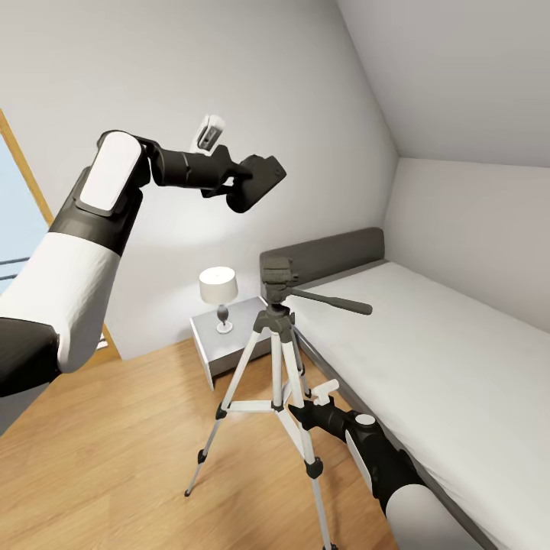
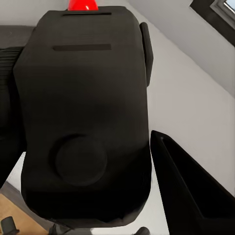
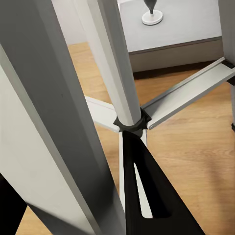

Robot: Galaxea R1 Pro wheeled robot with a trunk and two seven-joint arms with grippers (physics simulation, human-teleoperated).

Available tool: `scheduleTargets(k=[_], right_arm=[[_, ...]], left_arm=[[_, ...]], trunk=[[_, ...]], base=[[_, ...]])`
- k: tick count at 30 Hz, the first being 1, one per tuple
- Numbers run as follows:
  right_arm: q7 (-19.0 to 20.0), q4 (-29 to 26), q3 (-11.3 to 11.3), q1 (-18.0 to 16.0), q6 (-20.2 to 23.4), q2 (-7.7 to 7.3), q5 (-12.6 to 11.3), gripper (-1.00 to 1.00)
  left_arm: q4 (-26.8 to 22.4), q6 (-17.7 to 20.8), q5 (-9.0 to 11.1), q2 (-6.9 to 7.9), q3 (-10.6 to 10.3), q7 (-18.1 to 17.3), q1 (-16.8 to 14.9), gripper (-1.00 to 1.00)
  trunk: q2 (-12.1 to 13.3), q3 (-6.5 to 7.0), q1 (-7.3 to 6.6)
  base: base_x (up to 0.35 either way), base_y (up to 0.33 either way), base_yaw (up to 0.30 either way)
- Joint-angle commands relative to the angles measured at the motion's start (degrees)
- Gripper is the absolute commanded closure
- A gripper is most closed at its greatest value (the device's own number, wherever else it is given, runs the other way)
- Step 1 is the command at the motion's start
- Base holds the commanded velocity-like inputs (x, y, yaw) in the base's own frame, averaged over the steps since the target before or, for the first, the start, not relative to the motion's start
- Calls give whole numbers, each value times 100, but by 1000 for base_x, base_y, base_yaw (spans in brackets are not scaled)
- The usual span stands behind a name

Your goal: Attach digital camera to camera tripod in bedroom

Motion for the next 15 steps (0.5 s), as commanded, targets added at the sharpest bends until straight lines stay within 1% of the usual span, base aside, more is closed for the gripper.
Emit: scheduleTargets(k=[1,5,12,15], right_arm=[[33,544,-26,-3,25,3,182,100],[34,544,-30,-3,25,3,182,100],[36,544,-27,-3,25,3,182,100],[37,544,-26,-3,25,3,182,100]], left_arm=[[-28,0,45,7,-18,56,-5,100],[-86,-3,-51,4,-20,76,6,100],[-152,-5,-73,-3,-19,21,13,100],[-158,3,-98,16,-23,-67,13,100]], trunk=[[-9,-12,4],[-9,-12,4],[-9,-12,4],[-9,-12,4]], base=[[0,0,0],[0,0,0],[0,0,0],[0,0,0]])
